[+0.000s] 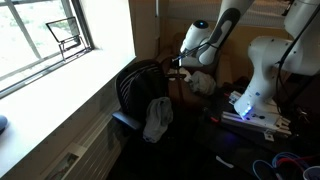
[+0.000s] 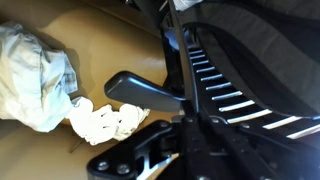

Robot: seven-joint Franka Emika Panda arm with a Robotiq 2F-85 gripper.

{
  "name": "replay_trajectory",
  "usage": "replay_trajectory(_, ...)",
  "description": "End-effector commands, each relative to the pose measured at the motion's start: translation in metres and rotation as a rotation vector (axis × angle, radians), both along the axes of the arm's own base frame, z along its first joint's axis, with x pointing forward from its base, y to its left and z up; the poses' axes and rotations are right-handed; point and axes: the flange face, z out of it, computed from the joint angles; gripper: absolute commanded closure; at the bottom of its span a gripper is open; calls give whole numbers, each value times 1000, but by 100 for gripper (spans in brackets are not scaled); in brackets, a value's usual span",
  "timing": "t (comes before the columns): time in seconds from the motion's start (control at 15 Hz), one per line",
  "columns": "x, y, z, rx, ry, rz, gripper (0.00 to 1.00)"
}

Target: Move the belt to the seat of the black chair

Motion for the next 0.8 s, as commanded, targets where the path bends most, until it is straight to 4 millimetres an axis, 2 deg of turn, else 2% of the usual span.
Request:
replay_trajectory(0.0,-2,2,-2,14,7,6,99)
replay_trajectory(0.07,9,-5,6,-67,-30,8,99)
replay_trajectory(0.2,27,-13,41,-138,-113,28,99)
replay_trajectory(0.33,27,-9,68,-196,-180,61,99)
replay_trajectory(0.47,26,0,98,-248,-243,105,99)
replay_trajectory(0.73,16,39,162,-283,-396,237,99)
